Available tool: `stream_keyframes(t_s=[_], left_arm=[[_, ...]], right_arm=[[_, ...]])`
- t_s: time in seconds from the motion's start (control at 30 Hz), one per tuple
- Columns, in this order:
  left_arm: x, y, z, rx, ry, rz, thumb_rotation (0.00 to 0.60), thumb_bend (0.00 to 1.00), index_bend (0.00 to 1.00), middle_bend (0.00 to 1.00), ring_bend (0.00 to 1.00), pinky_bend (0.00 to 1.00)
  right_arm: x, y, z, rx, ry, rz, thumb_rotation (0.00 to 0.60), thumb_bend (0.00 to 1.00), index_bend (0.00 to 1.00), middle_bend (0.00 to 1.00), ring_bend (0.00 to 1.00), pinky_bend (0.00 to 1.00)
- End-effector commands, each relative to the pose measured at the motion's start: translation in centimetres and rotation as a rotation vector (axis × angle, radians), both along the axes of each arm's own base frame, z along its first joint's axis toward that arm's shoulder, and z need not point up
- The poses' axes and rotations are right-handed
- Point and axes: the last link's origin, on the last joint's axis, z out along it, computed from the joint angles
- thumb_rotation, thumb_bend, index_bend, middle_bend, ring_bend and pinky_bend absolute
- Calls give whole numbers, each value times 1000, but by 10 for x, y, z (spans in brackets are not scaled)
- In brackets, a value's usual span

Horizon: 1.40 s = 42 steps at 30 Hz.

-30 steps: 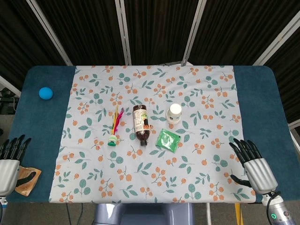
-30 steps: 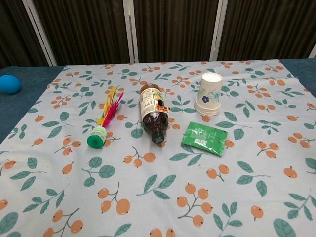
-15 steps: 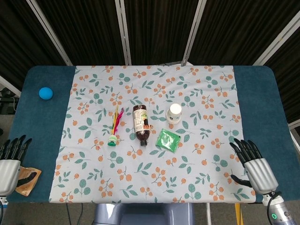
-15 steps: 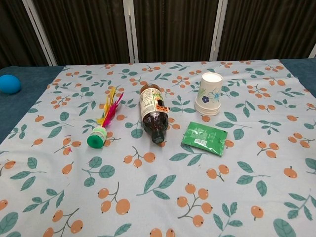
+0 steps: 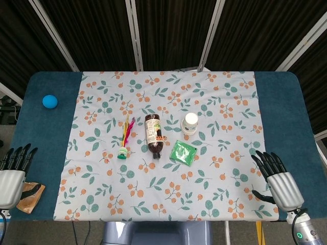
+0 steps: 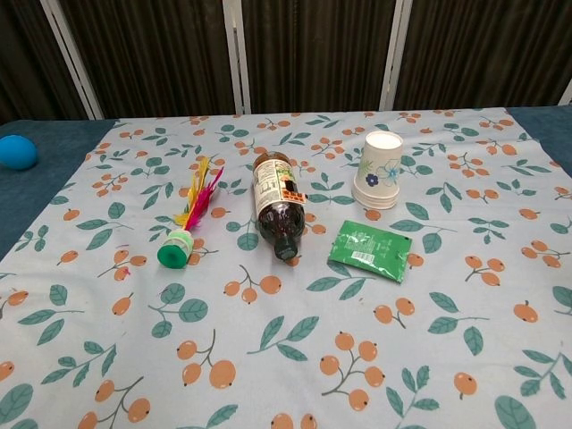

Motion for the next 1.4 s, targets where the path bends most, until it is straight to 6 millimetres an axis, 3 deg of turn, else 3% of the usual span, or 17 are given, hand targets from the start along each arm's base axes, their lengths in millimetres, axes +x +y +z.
stream_keyframes(t_s=[0.03,0.23,0.57,0.9,1.2,1.4], left_arm=[[4,22,-1,-43,-15,-25,600,74,5,0,0,0],[18,73,-5,-111,38,-121,600,94,114,0,0,0],[49,155,-36,-220,225,-297,600,151,248,0,0,0],[76,208,-64,-291,482,-473,600,172,308,0,0,0],[101,242,-94,-304,537,-518,600,236,385,15,0,0],[112,255,-118,-317,552,-521,600,259,389,18,0,0]], right_arm=[[0,0,0,1,0,-2,600,35,0,0,0,0],[0,0,0,0,-2,-4,600,35,0,0,0,0],[-1,-1,1,3,-13,-14,600,35,0,0,0,0],[-2,-2,2,5,-20,-25,600,34,0,0,0,0],[-2,-2,2,8,-30,-36,600,35,0,0,0,0],[-3,-3,3,12,-41,-47,600,37,0,0,0,0]])
